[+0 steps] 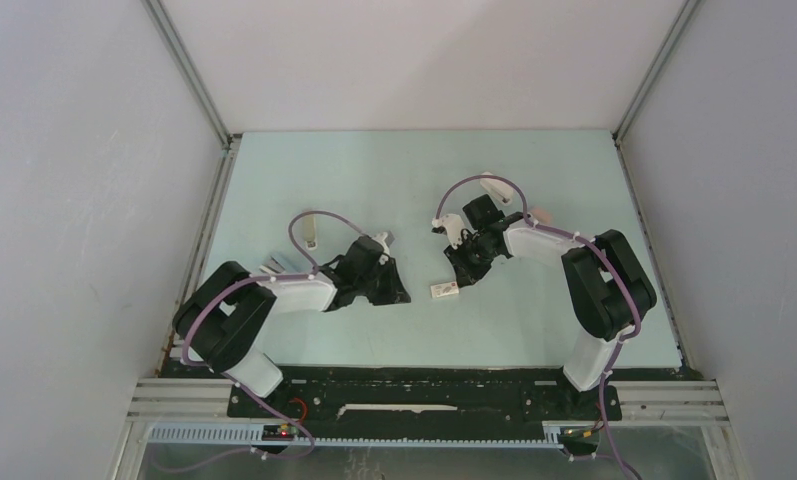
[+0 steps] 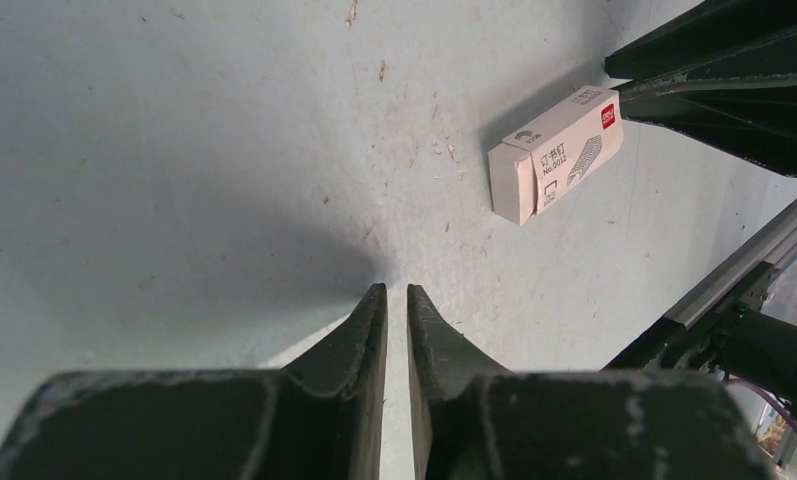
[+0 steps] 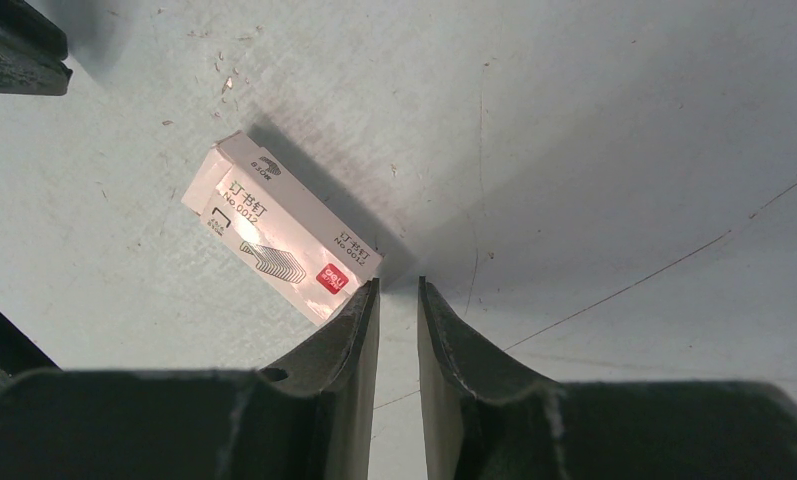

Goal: Unload the staples from the stapler
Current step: Close the staple box at the center of the board.

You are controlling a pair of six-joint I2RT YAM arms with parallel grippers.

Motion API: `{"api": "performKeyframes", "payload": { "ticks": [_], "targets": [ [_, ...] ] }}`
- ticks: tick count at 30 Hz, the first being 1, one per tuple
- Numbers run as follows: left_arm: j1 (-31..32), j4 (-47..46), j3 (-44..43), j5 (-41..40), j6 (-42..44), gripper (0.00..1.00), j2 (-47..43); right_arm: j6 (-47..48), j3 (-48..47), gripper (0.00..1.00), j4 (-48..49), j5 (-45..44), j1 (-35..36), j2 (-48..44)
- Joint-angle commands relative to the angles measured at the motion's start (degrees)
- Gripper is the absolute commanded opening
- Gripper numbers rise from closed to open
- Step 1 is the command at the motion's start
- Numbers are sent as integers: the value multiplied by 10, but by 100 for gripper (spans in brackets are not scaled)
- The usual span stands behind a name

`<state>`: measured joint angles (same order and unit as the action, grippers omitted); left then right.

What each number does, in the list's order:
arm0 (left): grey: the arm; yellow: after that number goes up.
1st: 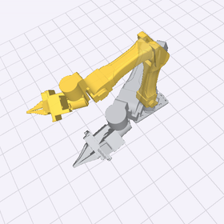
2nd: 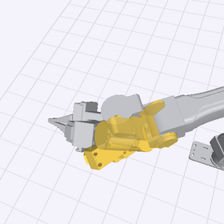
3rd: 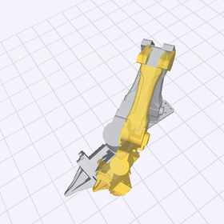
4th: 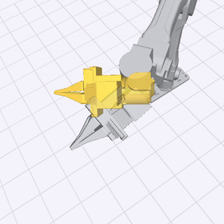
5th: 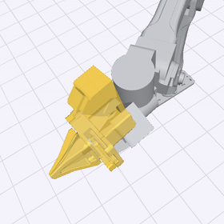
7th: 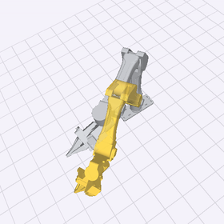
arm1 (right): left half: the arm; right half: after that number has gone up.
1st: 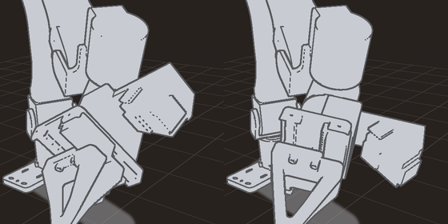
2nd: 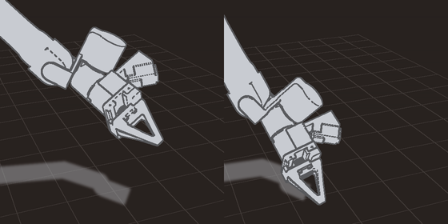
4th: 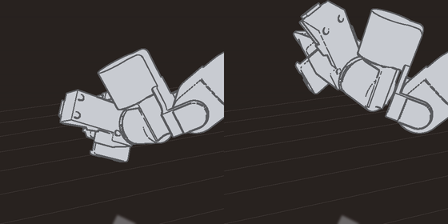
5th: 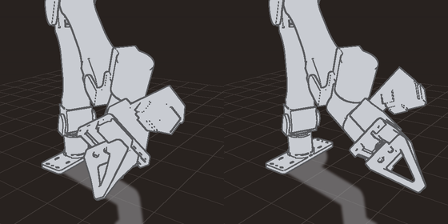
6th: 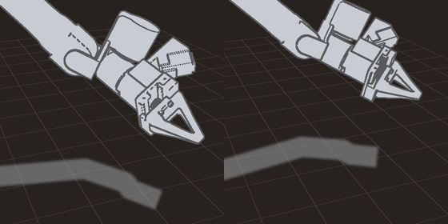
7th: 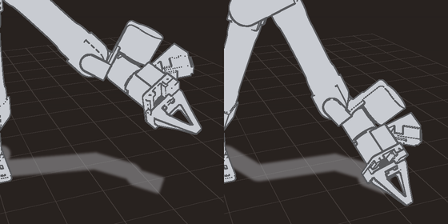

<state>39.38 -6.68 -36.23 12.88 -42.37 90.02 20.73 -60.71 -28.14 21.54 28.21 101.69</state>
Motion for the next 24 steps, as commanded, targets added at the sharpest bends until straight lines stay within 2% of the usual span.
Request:
{"api": "performKeyframes", "payload": {
  "ticks": [1,12,24],
  "targets": [
    [3,-5,-33,12,16,17,3,6,-10,29,-16,-2,-1,5],
    [6,5,-46,21,19,10,20,6,-11,29,-14,0,-2,8],
    [17,45,-98,29,29,5,67,4,-11,29,-13,2,1,5]
  ]
}}
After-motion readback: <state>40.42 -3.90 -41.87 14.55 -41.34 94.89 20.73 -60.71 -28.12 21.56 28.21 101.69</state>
